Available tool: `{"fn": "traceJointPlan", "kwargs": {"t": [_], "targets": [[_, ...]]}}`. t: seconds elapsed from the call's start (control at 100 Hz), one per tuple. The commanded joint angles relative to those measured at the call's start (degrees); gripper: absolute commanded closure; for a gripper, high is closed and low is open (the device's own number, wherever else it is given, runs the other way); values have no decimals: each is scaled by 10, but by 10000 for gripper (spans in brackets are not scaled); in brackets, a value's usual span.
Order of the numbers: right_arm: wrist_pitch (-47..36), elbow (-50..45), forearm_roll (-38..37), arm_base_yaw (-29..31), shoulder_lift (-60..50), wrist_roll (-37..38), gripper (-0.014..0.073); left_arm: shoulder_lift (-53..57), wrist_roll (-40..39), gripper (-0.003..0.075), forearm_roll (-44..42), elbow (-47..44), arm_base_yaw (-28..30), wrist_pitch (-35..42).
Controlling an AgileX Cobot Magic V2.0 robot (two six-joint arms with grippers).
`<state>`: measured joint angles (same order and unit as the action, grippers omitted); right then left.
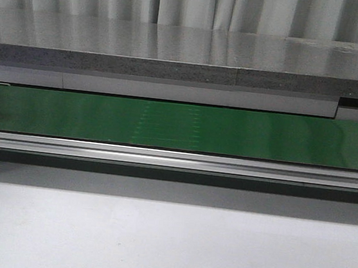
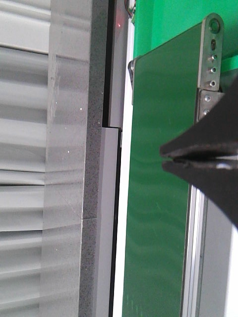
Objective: Move button from left to right
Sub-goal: 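Place the button on the belt start and open the left gripper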
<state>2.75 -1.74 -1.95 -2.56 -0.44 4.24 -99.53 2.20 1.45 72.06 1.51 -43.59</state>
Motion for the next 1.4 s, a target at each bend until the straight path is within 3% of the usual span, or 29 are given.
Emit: {"fn": "traceJointPlan", "kwargs": {"t": [0.0, 0.11, 0.18, 0.48, 0.66, 0.92, 1.389], "targets": [[-41, 1, -2, 0, -11, -2, 662, 26, -1, 344, 8, 21, -3, 19], [-41, 1, -2, 0, -11, -2, 662, 26, -1, 162, 8, 22, -3, 17], [-41, 1, -2, 0, -11, -2, 662, 28, 0, 120, 8, 22, -3, 13], [-41, 1, -2, 0, -11, -2, 662, 74, 17, 120, 8, 22, -6, 15], [-41, 1, -2, 0, -11, -2, 662, 148, 17, 120, 9, -16, -26, 73], [-41, 1, -2, 0, -11, -2, 662, 309, 17, 120, 9, -163, -70, 202], [-41, 1, -2, 0, -11, -2, 662, 653, 14, 120, 9, -426, -73, 363]]}}
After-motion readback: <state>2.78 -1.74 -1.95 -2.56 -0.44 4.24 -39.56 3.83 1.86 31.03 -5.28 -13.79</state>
